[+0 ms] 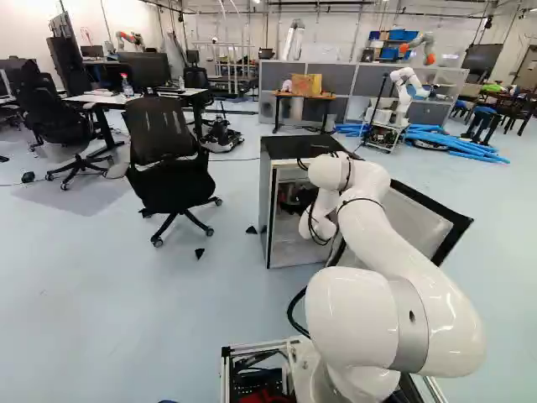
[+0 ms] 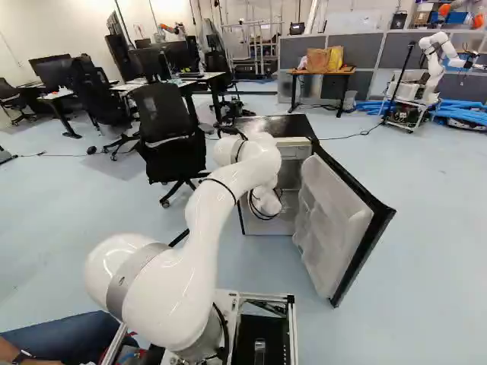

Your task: Grab a drink from the fridge

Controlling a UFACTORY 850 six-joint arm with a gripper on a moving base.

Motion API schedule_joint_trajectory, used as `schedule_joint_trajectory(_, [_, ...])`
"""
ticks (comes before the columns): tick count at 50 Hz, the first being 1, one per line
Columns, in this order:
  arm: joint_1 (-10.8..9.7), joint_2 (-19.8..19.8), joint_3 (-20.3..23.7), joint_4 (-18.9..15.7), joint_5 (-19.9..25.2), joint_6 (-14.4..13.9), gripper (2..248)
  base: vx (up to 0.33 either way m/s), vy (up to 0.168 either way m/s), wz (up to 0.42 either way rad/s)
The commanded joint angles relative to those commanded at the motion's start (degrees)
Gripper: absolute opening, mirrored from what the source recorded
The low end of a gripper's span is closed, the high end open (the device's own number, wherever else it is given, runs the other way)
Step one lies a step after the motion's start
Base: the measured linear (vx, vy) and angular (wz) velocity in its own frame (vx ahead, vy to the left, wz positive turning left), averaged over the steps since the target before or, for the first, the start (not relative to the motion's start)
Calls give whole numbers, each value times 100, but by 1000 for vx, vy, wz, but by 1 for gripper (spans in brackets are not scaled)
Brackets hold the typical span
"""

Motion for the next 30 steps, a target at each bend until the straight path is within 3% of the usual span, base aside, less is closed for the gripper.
schedule_joint_trajectory(30, [122, -257, -477, 14, -52, 0, 180, 0, 0, 0])
